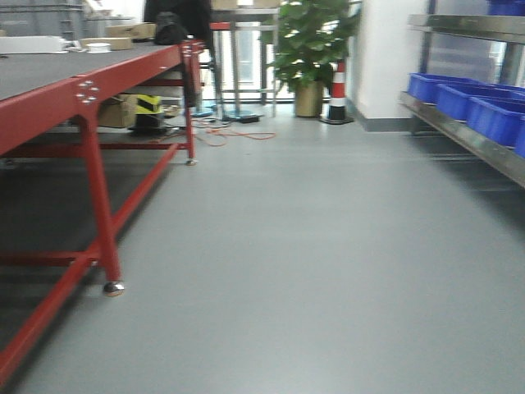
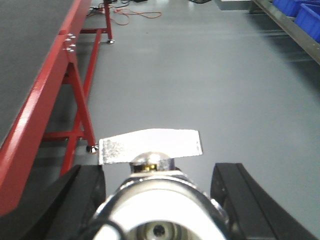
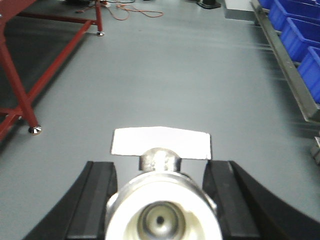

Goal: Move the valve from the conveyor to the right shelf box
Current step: 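Drive the base up to the steel shelf with blue bins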

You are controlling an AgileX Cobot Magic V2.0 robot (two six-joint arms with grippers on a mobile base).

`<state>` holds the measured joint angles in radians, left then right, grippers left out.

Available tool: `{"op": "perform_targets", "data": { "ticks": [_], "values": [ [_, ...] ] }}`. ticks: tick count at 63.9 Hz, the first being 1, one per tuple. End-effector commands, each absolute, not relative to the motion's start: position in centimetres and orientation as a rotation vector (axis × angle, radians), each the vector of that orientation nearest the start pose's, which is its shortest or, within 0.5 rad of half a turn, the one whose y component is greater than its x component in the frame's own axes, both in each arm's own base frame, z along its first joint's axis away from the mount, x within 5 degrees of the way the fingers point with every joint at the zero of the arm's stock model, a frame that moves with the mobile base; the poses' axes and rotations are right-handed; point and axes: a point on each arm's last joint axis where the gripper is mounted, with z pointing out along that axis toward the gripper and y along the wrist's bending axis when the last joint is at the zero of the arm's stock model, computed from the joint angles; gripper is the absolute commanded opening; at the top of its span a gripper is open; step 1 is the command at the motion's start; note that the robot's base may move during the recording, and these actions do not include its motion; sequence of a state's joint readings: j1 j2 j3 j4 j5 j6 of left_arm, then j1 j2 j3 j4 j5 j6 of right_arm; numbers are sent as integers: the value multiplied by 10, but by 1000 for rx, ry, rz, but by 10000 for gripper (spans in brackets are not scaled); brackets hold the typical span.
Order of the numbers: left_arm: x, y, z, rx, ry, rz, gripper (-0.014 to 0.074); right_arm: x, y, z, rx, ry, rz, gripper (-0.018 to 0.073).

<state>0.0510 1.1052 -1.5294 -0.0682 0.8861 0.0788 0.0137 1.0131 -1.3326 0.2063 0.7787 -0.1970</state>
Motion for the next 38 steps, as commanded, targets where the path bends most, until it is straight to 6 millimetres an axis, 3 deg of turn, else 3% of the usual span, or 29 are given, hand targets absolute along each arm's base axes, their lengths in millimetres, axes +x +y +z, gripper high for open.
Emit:
{"op": "perform_targets", "data": {
  "ticks": [1,38],
  "values": [
    [195,4,514,17,1847,-7,-111,188,15,480,-154,1852,101,-153],
    [195,4,514,17,1847,-7,-111,188,15,480,-154,1852,101,-153]
  ]
}}
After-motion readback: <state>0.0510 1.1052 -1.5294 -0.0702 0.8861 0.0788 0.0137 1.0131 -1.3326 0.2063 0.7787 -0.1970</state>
